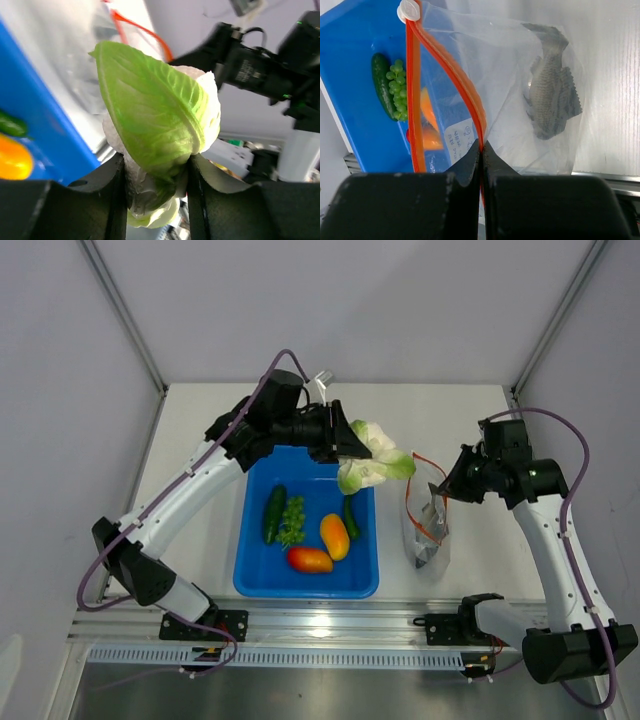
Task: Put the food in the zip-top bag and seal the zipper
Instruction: Pick up the fake vegetable from the bin, then place the fake vegetable in the zipper food storage bag.
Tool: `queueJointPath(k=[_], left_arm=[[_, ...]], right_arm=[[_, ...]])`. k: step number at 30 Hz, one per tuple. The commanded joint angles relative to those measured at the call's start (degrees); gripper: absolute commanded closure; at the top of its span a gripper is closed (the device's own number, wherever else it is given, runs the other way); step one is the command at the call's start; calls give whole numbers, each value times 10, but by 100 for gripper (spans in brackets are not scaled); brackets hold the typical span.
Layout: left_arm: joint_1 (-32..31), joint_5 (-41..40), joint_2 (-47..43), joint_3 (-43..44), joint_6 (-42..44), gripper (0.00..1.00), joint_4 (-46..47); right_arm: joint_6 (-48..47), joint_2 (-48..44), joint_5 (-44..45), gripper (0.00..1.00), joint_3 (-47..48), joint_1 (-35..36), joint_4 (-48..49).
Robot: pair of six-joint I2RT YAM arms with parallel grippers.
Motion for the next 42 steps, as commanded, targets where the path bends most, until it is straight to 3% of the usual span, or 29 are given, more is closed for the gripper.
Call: queueJointPath(k=[1, 7, 21, 27, 30, 42], left_arm=[[-18, 72, 19, 33, -73, 99, 45], [-40, 46, 99, 159, -72, 100, -109], [-65, -40, 143, 158, -81, 99, -203], [-86, -98, 225, 259, -73, 100, -339], [-93, -106, 240, 301, -82, 99, -350], [-119, -62, 247, 322, -101, 99, -312]], right_arm=[[10, -5, 15, 100, 27, 15, 15], [18, 3, 37, 100, 56, 55, 16], [40, 11, 30, 100, 93, 108, 39], [38, 10, 16, 100, 92, 117, 56], [35, 12, 5, 100, 78, 123, 60], [42, 24, -3, 100, 52, 137, 61]])
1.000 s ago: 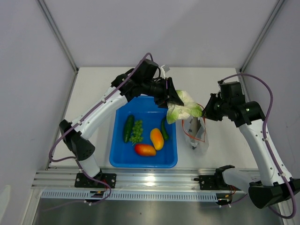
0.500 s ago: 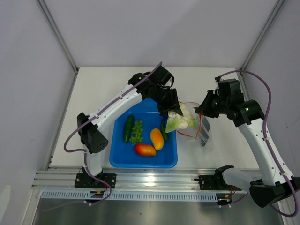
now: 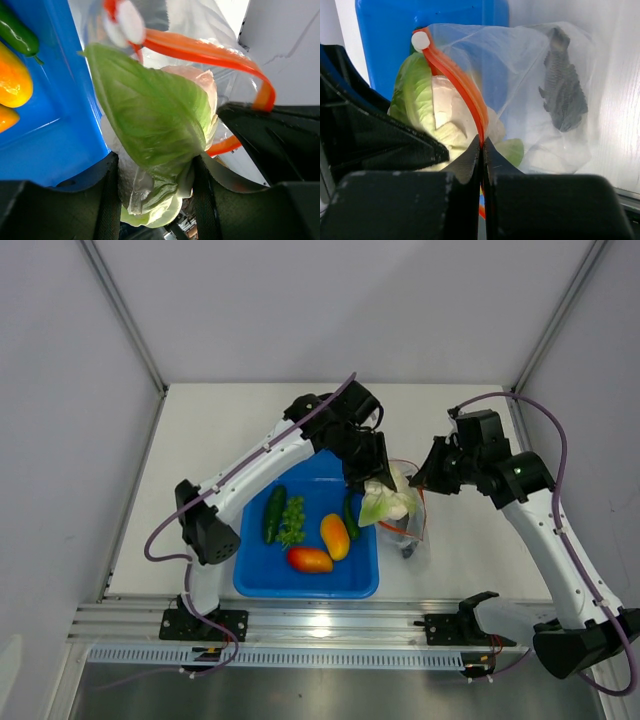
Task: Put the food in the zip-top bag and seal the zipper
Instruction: Place the fake vegetable in the zipper food storage bag.
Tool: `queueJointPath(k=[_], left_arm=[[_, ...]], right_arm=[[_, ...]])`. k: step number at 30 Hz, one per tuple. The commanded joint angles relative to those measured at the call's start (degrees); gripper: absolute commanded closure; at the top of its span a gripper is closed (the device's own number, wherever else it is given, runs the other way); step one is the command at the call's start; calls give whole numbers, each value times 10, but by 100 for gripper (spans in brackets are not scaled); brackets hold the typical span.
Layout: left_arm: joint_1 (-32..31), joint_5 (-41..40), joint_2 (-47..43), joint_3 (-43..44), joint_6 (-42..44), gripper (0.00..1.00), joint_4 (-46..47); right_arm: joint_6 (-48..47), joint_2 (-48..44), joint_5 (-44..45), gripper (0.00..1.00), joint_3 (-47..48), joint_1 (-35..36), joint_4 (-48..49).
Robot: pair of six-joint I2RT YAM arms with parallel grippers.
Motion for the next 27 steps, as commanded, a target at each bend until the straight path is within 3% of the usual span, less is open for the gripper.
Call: queueJointPath(k=[1, 12, 20, 22, 27], left_arm=[[-19, 39, -14, 24, -13, 99, 36], [-19, -5, -61, 16, -48, 99, 18], [-22, 37, -41, 14, -75, 98, 42], [-25, 32, -43, 5, -75, 96, 44], [-27, -11, -38, 6, -59, 77, 34]], right_arm=[[5, 4, -15, 100, -4, 4, 24], [-2, 5, 16, 100, -6, 25, 19], [8, 1, 2, 100, -7, 40, 32], [11, 3, -3, 100, -7, 41, 34], [17, 8, -5, 100, -11, 47, 39]])
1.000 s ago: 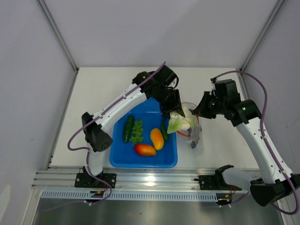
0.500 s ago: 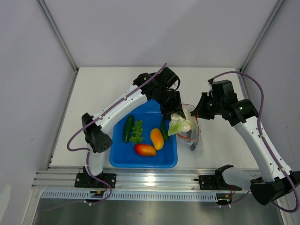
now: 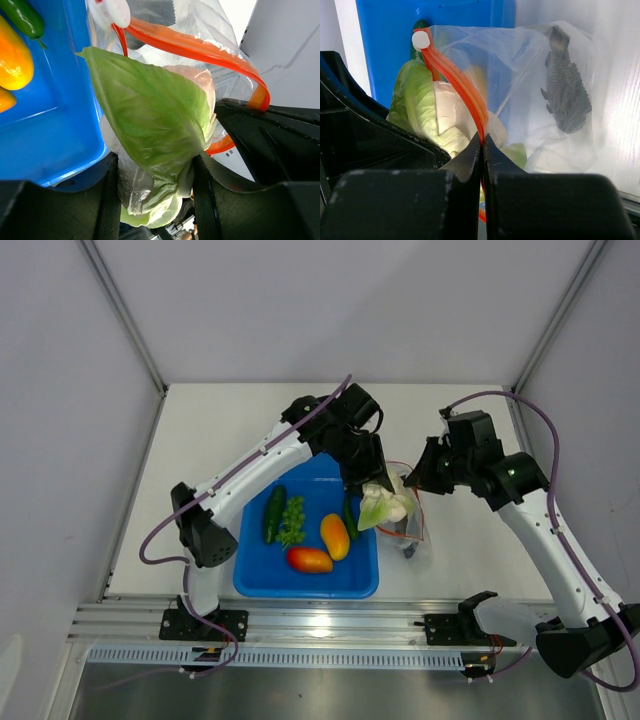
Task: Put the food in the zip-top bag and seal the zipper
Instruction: Place the fake vegetable in the zipper food storage bag.
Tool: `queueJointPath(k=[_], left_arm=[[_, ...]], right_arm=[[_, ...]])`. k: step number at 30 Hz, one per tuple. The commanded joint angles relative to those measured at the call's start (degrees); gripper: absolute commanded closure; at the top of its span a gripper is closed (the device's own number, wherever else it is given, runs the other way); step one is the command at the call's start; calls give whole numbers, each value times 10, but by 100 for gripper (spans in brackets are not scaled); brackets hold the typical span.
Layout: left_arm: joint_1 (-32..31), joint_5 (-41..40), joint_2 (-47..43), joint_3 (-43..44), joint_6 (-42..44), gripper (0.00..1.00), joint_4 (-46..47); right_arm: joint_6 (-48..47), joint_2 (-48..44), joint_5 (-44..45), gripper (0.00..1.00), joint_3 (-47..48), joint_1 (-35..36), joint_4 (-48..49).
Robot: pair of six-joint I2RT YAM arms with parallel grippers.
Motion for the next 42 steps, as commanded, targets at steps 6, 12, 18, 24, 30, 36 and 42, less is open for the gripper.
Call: queueJointPath(k=[6, 12, 18, 24, 30, 36, 42], left_arm=[[-19, 5, -15, 24, -3, 38, 32], [-20, -12, -24, 41, 8, 0, 13], [-20, -16, -45, 28, 8, 1, 20], [-19, -30, -68, 14, 19, 0, 26], [2, -55, -127, -48, 58, 0, 56], [24, -104, -179, -102, 109, 0, 63], [38, -154, -199, -153, 140, 1, 29]], right_arm=[[26, 4, -37, 100, -12, 15, 28], [32, 2, -39, 100, -8, 14, 22], [34, 2, -34, 100, -9, 15, 17], [35, -1, -25, 100, -7, 13, 12], [35, -9, -11, 100, -8, 12, 2], [32, -26, -3, 100, -11, 0, -9], [26, -36, -10, 100, -23, -17, -18]])
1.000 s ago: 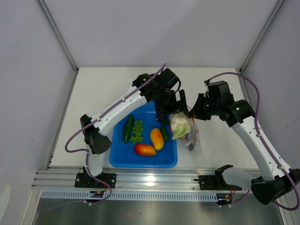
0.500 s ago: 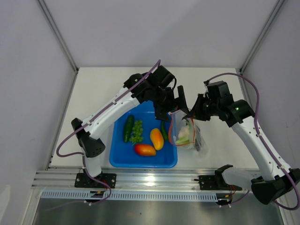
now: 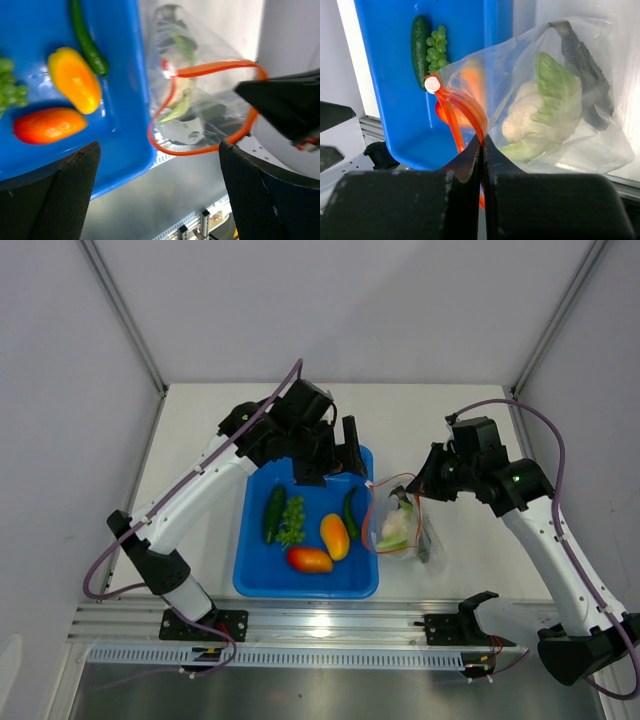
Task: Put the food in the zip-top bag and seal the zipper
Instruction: Pick up the fake fruit from the bin.
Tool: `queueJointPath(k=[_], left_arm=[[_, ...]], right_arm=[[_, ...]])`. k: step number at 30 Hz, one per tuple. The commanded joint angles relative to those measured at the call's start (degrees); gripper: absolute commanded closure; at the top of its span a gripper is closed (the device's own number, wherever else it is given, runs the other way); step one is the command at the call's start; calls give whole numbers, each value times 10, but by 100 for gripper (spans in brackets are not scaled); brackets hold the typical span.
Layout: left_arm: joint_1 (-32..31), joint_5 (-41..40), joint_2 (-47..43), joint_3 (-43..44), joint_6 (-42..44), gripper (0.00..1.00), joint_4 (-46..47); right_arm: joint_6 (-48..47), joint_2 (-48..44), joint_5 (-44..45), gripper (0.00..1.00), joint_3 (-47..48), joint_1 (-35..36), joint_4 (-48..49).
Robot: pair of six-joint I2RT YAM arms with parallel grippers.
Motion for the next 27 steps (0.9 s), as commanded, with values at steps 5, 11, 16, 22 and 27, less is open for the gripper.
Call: queueJointPath(k=[5, 11, 16, 22, 27], left_arm=[[28, -37, -62, -131, 28, 0, 14], [50, -19, -104, -262, -29, 0, 40], [72, 49, -104, -356, -102, 5, 85], [76, 55, -66, -397, -160, 10, 104], [77, 45, -31, -400, -206, 11, 122]], right_arm=[[-9, -17, -3, 100, -8, -24, -14], [-15, -17, -18, 100, -15, -43, -19], [-18, -11, -27, 100, -20, -47, -16], [-19, -11, -39, 100, -27, -48, -12], [-22, -15, -39, 100, -33, -48, -12]])
